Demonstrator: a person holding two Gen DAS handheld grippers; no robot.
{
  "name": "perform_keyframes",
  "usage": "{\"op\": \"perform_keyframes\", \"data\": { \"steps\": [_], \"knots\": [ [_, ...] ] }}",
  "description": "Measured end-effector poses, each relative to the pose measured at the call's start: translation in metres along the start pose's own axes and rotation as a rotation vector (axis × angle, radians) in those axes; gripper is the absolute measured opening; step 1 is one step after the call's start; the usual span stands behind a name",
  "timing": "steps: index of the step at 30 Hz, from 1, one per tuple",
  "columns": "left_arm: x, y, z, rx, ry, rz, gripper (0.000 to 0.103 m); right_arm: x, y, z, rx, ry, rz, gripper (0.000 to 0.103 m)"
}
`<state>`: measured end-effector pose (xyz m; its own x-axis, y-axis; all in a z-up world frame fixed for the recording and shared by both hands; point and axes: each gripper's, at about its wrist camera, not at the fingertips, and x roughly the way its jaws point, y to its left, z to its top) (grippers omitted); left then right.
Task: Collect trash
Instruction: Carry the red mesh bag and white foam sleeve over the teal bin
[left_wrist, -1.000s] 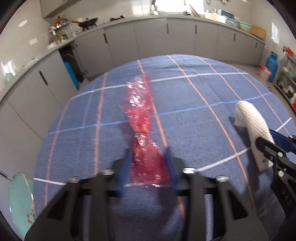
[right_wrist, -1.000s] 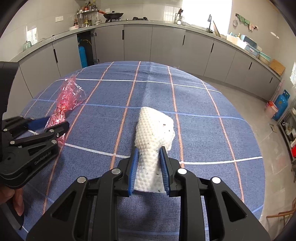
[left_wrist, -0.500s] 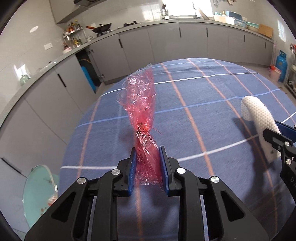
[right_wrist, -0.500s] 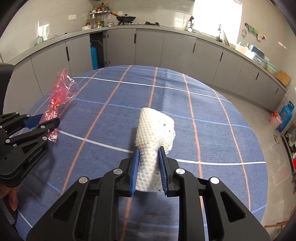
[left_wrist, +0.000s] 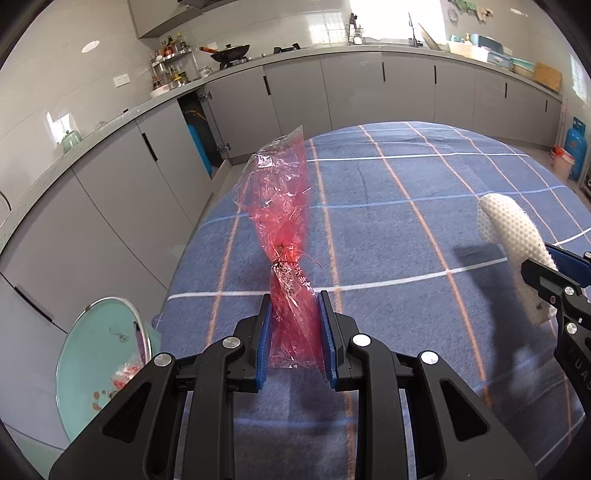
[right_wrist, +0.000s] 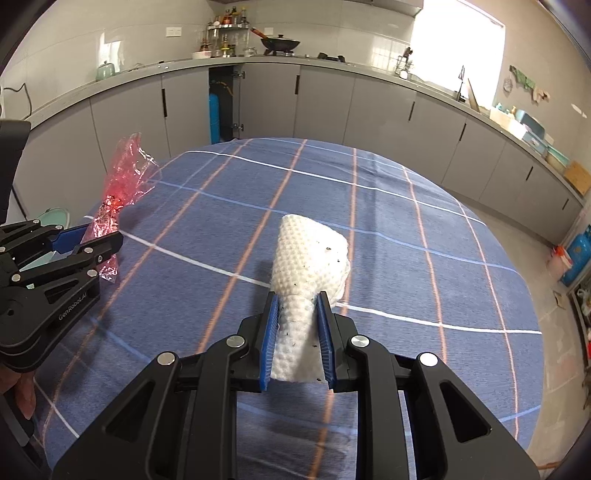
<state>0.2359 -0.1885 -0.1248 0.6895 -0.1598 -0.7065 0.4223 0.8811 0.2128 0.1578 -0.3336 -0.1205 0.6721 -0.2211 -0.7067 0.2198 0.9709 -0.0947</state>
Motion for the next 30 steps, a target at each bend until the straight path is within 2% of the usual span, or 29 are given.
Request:
{"op": "perform_keyframes", "data": {
  "steps": [16, 30],
  "knots": [
    [-0.012, 0.02, -0.015, -0.038, -0.003, 0.016, 0.025, -0.012, 0.027, 0.001, -0.05, -0.031, 0.033, 0.021],
    [-0.026, 0.055, -0.029, -0.086, -0.011, 0.056, 0.025, -0.026, 0.067, 0.014, -0.124, -0.091, 0.109, 0.021]
  ]
}}
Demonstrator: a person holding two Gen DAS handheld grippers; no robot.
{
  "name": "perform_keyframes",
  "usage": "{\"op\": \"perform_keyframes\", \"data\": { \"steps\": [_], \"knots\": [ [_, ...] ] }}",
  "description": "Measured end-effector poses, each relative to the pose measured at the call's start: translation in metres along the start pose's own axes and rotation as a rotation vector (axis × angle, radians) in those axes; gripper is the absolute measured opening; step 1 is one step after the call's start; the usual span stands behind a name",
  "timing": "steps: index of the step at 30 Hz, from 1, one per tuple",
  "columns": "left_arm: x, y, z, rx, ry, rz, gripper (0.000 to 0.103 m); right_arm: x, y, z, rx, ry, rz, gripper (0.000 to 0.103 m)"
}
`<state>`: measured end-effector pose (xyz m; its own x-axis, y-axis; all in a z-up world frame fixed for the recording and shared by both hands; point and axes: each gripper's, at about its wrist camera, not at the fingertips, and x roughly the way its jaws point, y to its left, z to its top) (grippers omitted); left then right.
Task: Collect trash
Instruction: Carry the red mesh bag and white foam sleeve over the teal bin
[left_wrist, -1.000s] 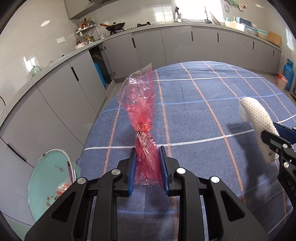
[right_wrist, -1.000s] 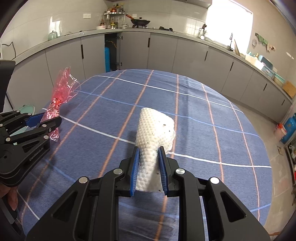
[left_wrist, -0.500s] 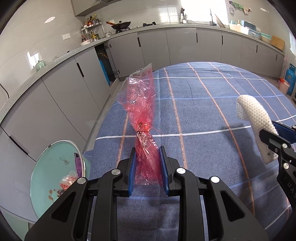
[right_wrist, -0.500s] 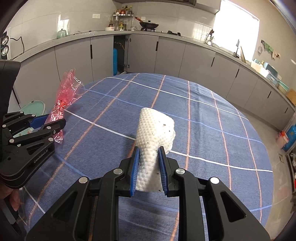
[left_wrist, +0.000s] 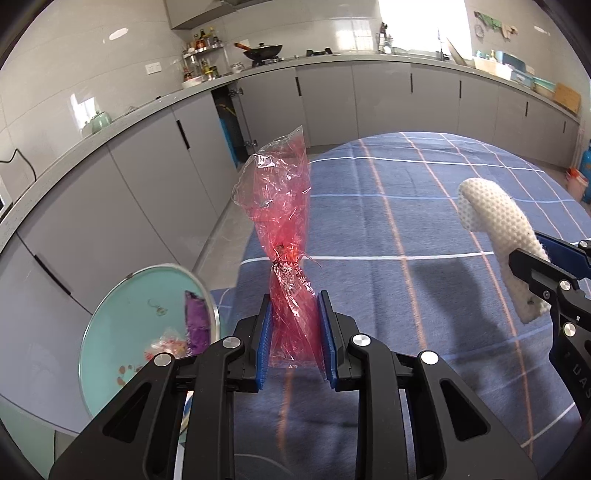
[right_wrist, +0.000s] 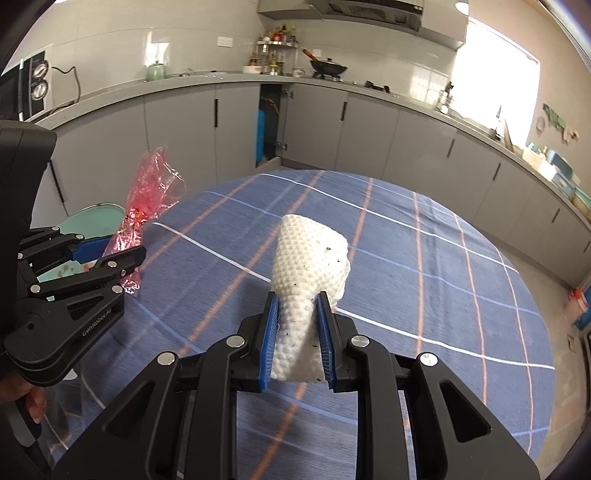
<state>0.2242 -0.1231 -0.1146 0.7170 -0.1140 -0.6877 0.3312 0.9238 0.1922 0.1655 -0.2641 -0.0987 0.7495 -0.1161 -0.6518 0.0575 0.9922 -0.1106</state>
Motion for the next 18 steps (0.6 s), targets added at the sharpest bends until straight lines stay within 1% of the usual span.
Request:
{"op": "perform_keyframes", "data": {
  "steps": [18],
  "knots": [
    [-0.007, 0.059, -0.021, -0.072, 0.011, 0.079, 0.025, 0.003, 0.058, 0.015, -0.075, -0.039, 0.088, 0.021]
  ]
}}
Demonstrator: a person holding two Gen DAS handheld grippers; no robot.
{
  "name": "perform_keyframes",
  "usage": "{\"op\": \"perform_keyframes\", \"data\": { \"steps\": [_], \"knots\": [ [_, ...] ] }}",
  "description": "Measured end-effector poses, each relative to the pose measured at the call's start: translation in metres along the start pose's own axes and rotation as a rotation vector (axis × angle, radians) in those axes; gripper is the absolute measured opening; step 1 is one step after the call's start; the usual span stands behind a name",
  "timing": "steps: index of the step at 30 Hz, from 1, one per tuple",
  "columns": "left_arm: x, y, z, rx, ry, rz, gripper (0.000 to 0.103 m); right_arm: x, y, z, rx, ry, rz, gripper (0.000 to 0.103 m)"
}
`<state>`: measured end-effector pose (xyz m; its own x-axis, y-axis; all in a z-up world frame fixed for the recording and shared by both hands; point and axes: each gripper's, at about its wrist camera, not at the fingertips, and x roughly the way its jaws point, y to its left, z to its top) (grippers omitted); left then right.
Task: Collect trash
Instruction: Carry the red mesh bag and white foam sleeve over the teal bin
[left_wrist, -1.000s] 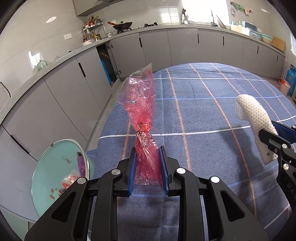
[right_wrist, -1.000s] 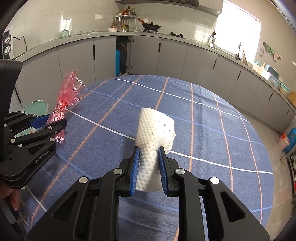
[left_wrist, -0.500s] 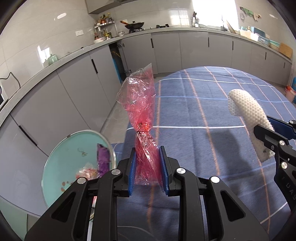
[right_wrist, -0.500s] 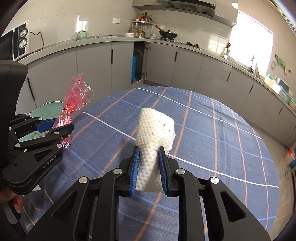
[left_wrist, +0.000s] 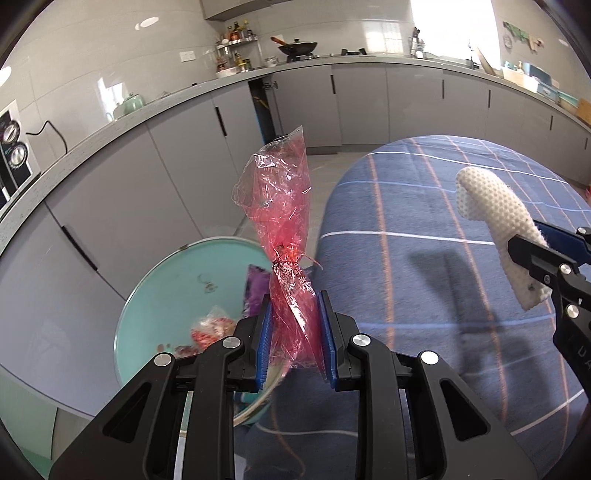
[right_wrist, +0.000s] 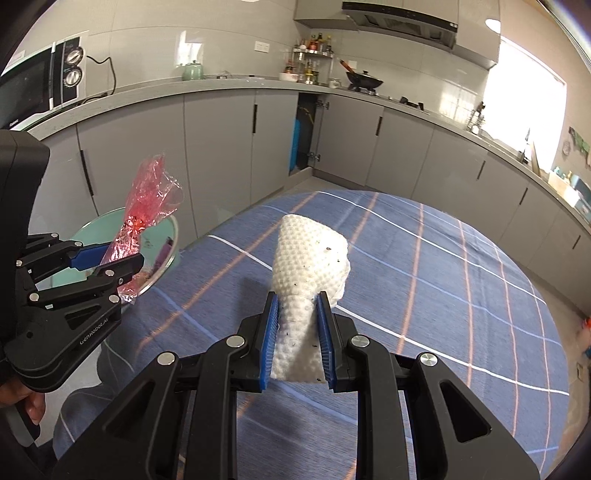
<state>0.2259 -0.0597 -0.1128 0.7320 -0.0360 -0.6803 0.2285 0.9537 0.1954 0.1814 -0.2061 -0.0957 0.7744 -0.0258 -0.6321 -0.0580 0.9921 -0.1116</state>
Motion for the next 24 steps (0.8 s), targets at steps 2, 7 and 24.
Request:
{"op": "perform_keyframes", "data": {
  "steps": [2, 7, 24],
  "knots": [
    [0.001, 0.006, -0.003, -0.006, 0.004, 0.007, 0.025, 0.0, 0.005, 0.001, -0.007, -0.003, 0.008, 0.021],
    [0.001, 0.02, -0.009, -0.024, 0.01, 0.027, 0.025, 0.002, 0.016, 0.007, -0.021, -0.009, 0.029, 0.021],
    [0.0, 0.075, -0.019, -0.101, 0.025, 0.12, 0.025, 0.013, 0.067, 0.029, -0.1, -0.036, 0.129, 0.021]
  ]
}}
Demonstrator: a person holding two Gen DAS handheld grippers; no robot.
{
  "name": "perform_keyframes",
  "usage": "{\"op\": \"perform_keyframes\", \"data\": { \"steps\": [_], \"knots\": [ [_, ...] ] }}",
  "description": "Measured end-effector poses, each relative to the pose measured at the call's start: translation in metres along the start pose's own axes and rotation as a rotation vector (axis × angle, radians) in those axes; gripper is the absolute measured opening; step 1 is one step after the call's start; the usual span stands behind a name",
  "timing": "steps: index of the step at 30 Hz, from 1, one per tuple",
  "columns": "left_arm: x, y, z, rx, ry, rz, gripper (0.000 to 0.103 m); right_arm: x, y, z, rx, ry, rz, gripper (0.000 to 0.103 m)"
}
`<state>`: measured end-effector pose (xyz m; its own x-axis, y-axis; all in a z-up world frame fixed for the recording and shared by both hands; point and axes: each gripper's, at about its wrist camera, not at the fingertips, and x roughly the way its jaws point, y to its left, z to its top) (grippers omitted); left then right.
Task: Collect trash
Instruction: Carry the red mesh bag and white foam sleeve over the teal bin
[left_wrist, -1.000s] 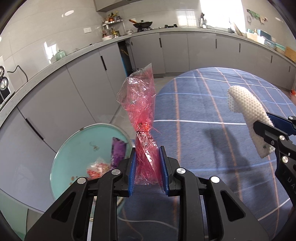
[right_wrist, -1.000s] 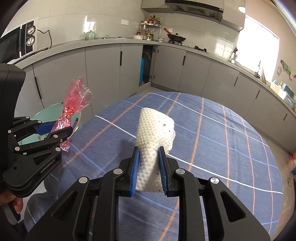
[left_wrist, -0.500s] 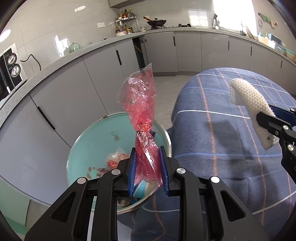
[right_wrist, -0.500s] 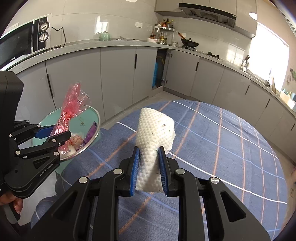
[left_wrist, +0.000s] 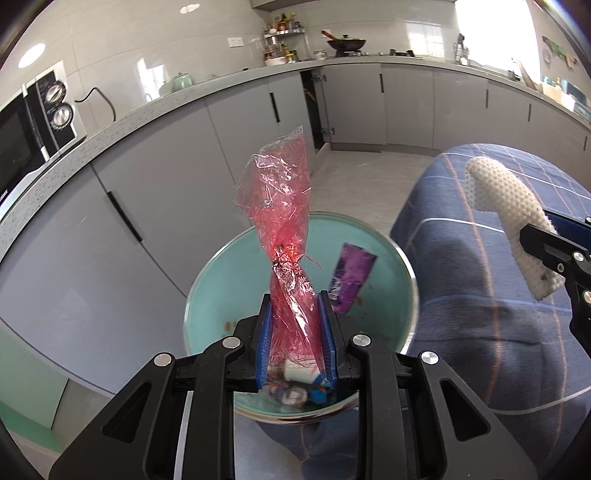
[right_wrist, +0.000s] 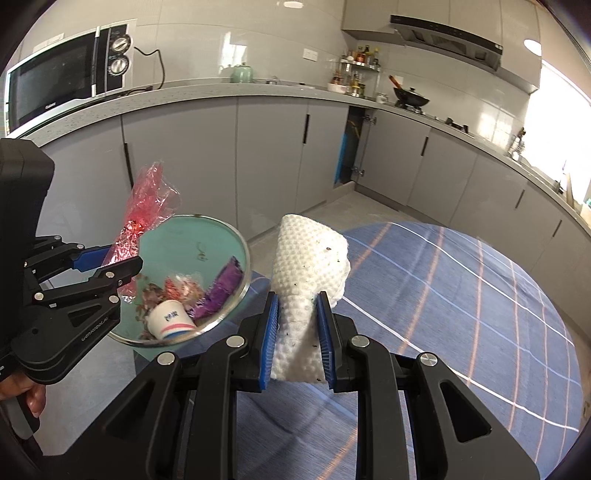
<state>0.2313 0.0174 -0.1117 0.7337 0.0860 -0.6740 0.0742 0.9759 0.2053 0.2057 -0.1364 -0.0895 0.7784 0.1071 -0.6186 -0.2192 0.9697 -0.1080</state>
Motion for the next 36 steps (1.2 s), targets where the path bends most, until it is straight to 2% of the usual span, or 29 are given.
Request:
{"op": "perform_keyframes", "data": {
  "steps": [17, 36],
  "knots": [
    [0.015, 0.055, -0.002, -0.062, 0.025, 0.078, 0.025, 0.018, 0.046, 0.019, -0.071, -0.01, 0.091, 0.021],
    [0.035, 0.071, 0.001, -0.077, 0.049, 0.093, 0.025, 0.042, 0.071, 0.033, -0.119, 0.002, 0.15, 0.021]
  ]
}}
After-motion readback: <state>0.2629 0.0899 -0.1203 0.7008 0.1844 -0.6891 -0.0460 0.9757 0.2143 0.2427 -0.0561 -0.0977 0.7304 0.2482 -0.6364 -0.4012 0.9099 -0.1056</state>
